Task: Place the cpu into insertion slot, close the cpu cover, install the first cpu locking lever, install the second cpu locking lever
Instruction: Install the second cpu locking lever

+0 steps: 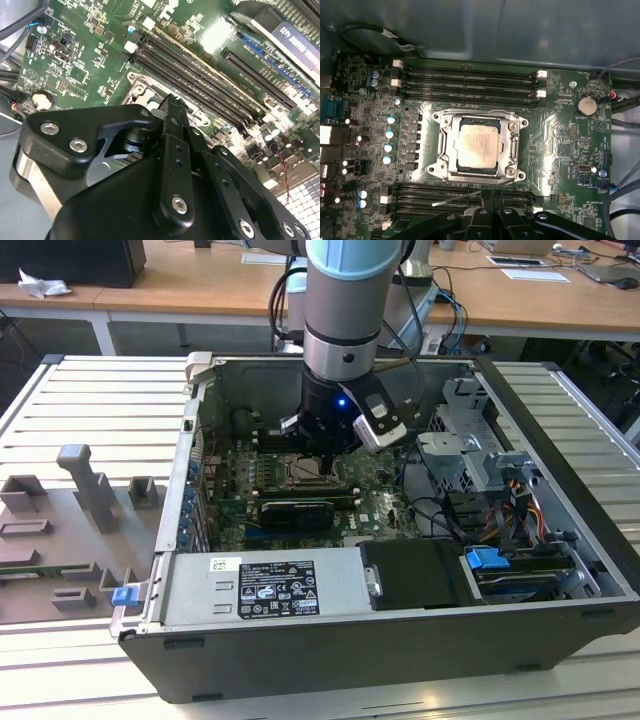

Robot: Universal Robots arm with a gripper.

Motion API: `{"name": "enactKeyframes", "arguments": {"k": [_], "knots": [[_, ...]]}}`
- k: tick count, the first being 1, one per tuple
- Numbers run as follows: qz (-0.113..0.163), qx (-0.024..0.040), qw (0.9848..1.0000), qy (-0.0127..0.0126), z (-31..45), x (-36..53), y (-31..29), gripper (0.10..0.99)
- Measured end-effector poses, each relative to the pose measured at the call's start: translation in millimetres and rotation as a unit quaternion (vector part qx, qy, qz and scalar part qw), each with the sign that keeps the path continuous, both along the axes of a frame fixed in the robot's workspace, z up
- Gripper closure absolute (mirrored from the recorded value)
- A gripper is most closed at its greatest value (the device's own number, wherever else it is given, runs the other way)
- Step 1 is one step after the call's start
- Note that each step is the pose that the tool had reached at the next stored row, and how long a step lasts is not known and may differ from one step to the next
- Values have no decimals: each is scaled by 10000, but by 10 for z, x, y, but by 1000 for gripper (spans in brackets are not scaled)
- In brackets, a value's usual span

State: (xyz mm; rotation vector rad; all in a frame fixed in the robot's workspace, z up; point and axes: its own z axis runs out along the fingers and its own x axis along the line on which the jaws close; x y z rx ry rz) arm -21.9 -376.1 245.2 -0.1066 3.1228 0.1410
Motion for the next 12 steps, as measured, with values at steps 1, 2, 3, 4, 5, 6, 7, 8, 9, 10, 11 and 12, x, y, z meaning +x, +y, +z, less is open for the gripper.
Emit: {"name": "enactKeyframes", "arguments": {"k": [1, 2, 3, 4, 5, 6, 7, 8, 9, 10, 11, 12], "knots": [[0, 0, 10000, 0, 0, -1, -4, 980], [-1, 0, 10000, 0, 0, -3, -9, 980], [0, 1, 10000, 0, 0, -8, -20, 980], [1, 2, 10000, 0, -1, -13, -29, 980], [3, 3, 10000, 0, 0, -17, -40, 980], [4, 5, 10000, 0, -1, -23, -51, 980], [6, 8, 10000, 0, -1, -29, -65, 980], [7, 11, 10000, 0, -1, -37, -84, 980], [9, 13, 10000, 0, -2, -39, -95, 980], [10, 18, 10000, 0, -2, -45, -102, 980], [15, 28, 10000, 0, -3, -61, -107, 980], [19, 43, 10000, 0, -4, -82, -109, 980]]}}
